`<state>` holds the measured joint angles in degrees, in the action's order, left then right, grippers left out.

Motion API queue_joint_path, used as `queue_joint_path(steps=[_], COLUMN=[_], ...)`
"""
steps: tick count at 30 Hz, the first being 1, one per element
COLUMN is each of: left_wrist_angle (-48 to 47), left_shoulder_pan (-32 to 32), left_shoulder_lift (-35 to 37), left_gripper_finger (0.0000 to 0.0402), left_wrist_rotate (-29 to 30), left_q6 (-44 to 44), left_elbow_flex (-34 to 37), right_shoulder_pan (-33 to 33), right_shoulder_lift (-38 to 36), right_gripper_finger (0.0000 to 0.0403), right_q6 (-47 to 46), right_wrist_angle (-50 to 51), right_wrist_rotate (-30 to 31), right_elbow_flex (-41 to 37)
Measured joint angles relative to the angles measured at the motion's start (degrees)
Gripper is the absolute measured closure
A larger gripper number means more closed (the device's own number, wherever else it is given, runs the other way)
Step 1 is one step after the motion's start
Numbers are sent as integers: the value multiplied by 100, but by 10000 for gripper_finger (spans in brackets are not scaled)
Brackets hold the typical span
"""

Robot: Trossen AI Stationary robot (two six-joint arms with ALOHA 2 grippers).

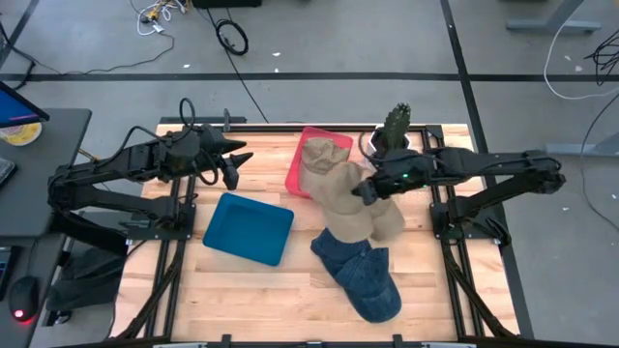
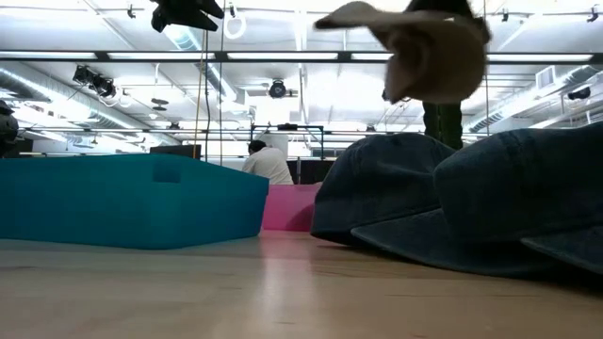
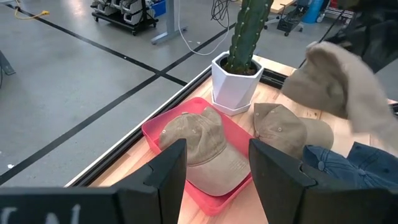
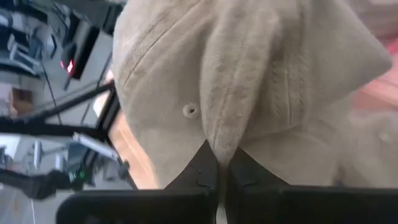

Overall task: Pick & Place hat
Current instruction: Put the bottom brown cap into the pink bin

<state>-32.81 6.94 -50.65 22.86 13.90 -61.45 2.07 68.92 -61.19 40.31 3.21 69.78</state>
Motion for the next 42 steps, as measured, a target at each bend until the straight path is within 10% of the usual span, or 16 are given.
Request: queue_joint_path(steps=[19, 31, 42], left_wrist_angle=[-19, -278, -629], left_shoulder_pan=[0, 0, -2], left_shoulder_lift=[7, 67, 311], left_gripper_finger=[225, 225, 225], left_wrist_rotate=[-1, 1, -1], left_q6=[-760, -1507, -1570], left_elbow_flex=[2, 2, 7], right_shoulder_pan=[0, -47, -228], right_shoulder_lift=[1194, 2671, 3079], right_gripper_finger=[403, 403, 403], right_q6=[-1509, -1333, -1647], right_wrist_angle=[-2536, -23, 32], right_wrist_rotate=[1386, 2753, 3086], right_elbow_flex=[128, 2920, 3303])
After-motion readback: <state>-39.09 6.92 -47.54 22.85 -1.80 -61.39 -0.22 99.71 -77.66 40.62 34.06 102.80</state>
